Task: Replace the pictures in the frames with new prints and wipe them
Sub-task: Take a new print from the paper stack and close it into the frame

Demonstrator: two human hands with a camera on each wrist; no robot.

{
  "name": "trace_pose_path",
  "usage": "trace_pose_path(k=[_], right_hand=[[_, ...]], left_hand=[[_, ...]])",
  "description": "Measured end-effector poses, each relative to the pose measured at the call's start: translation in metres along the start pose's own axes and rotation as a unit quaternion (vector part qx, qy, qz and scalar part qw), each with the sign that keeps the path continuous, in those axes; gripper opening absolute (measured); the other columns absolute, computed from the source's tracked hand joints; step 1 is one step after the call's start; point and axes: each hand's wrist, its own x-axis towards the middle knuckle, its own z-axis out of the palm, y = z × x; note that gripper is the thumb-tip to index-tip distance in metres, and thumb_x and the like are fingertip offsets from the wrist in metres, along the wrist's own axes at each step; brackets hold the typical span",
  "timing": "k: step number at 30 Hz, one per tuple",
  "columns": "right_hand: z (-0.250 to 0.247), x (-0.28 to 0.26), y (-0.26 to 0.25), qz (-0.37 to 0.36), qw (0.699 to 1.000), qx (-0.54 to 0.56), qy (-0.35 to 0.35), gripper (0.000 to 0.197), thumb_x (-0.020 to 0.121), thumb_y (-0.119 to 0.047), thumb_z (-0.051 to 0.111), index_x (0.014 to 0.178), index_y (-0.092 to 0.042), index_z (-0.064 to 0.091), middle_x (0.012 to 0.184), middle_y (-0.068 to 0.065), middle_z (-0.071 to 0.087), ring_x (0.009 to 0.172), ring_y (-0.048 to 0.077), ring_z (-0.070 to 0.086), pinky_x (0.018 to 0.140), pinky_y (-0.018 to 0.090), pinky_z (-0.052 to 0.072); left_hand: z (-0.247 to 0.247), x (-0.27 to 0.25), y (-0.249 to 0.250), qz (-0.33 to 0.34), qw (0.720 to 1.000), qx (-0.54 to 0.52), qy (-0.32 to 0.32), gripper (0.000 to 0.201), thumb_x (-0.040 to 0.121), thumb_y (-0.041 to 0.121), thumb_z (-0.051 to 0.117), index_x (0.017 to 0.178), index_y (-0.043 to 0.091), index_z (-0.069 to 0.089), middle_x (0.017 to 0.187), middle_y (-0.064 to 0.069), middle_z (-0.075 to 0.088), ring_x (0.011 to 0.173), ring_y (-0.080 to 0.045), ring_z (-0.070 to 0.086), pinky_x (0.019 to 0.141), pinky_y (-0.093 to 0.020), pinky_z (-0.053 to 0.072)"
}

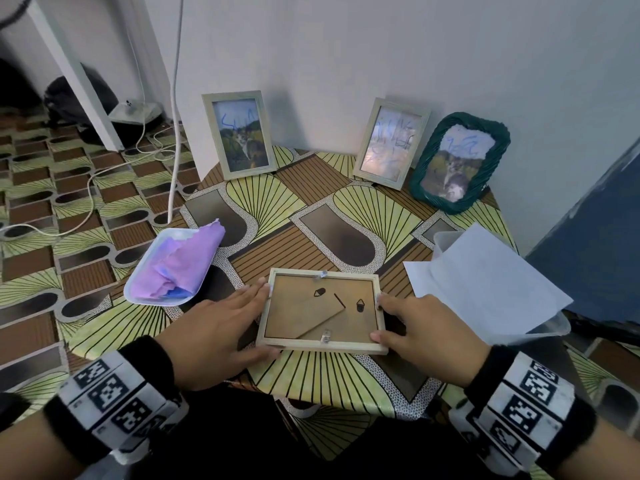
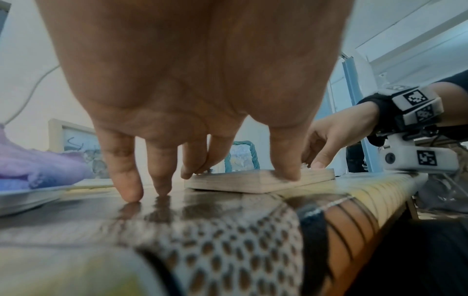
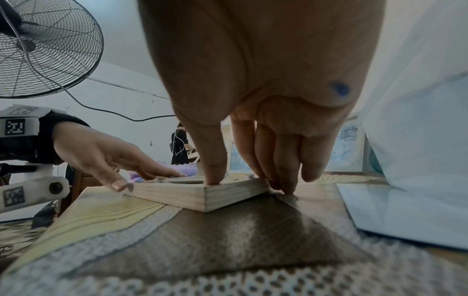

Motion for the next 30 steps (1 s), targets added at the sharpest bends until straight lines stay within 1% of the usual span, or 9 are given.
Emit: trace_pose_path(k=[4,7,10,16,18,20,26,28,30], right_hand=[[0.000,0.003,0.002,-0.004,1.000,-0.010,-0.010,0.038,0.090,-0.047,0.061,0.117,-0.020,0.060,0.068,-0.014,0.042,0.073,0.013,0.049,0.060,0.029,0.035],[0.000,0.002,0.004,-0.017,1.000,-0.019,-0.001,0.040,0.090,-0.047,0.061,0.118,-0.019,0.060,0.074,-0.012,0.050,0.077,0.015,0.054,0.061,0.030,0.035],[-0.001,0.001,0.005,-0.026,1.000,-0.008,0.011,0.041,0.090,-0.046,0.062,0.121,-0.018,0.061,0.090,-0.007,0.064,0.083,0.017,0.058,0.063,0.030,0.034],[0.003,0.006,0.008,-0.011,1.000,-0.001,0.010,0.041,0.088,-0.043,0.067,0.119,-0.017,0.065,0.073,-0.013,0.047,0.074,0.013,0.048,0.062,0.029,0.030],[0.002,0.006,0.008,-0.010,1.000,0.017,0.005,0.045,0.087,-0.042,0.068,0.127,-0.021,0.064,0.088,-0.015,0.058,0.091,0.015,0.056,0.071,0.026,0.035],[0.004,0.005,0.006,-0.009,0.999,0.045,0.005,0.049,0.088,-0.038,0.069,0.135,-0.029,0.059,0.119,-0.005,0.066,0.115,0.018,0.057,0.089,0.026,0.040],[-0.001,0.009,0.005,0.003,0.999,0.050,-0.013,0.048,0.086,-0.039,0.072,0.132,-0.033,0.061,0.129,0.000,0.063,0.121,0.018,0.055,0.099,0.030,0.042],[-0.004,0.011,0.006,-0.002,0.999,0.036,-0.019,0.050,0.083,-0.043,0.073,0.131,-0.033,0.062,0.126,-0.003,0.065,0.116,0.016,0.057,0.095,0.030,0.045],[-0.005,0.013,0.008,-0.005,0.999,0.028,-0.019,0.049,0.080,-0.046,0.075,0.127,-0.035,0.065,0.110,-0.011,0.068,0.100,0.012,0.058,0.078,0.023,0.043]], left_hand=[[-0.003,0.005,0.000,-0.007,1.000,-0.019,-0.007,0.093,0.087,0.076,0.027,0.156,0.023,-0.007,0.161,0.012,-0.015,0.149,-0.002,0.003,0.117,-0.022,0.013],[-0.008,0.010,-0.001,0.001,0.998,-0.059,-0.013,0.089,0.091,0.068,0.033,0.157,0.020,-0.002,0.162,0.010,-0.011,0.144,0.003,-0.010,0.115,-0.015,-0.002],[-0.008,0.013,-0.002,0.014,0.998,-0.061,-0.014,0.087,0.093,0.062,0.040,0.157,0.018,0.000,0.162,0.008,-0.012,0.136,0.008,-0.013,0.108,-0.007,-0.007],[-0.010,0.017,-0.002,0.046,0.996,-0.064,-0.040,0.081,0.096,0.056,0.043,0.157,0.020,0.003,0.162,0.008,-0.010,0.146,0.000,-0.011,0.110,-0.010,-0.005],[-0.009,0.019,-0.003,0.053,0.996,-0.053,-0.044,0.080,0.097,0.056,0.042,0.157,0.020,0.003,0.163,0.008,-0.008,0.147,-0.002,-0.010,0.111,-0.011,-0.005],[-0.010,0.021,-0.003,0.057,0.997,-0.044,-0.040,0.080,0.096,0.057,0.042,0.157,0.020,0.006,0.163,0.008,-0.006,0.148,-0.004,-0.010,0.112,-0.013,-0.003],[-0.011,0.023,-0.005,0.065,0.996,-0.049,-0.024,0.080,0.093,0.058,0.049,0.156,0.022,0.015,0.163,0.010,0.002,0.149,-0.004,0.000,0.111,-0.013,0.001],[-0.009,0.021,-0.006,0.068,0.996,-0.056,-0.020,0.080,0.093,0.058,0.048,0.156,0.022,0.014,0.163,0.010,0.001,0.149,-0.003,-0.001,0.113,-0.014,0.000],[-0.008,0.020,-0.005,0.082,0.995,-0.056,-0.015,0.080,0.095,0.055,0.046,0.157,0.022,0.008,0.163,0.011,-0.002,0.149,-0.002,-0.007,0.115,-0.013,-0.003]])
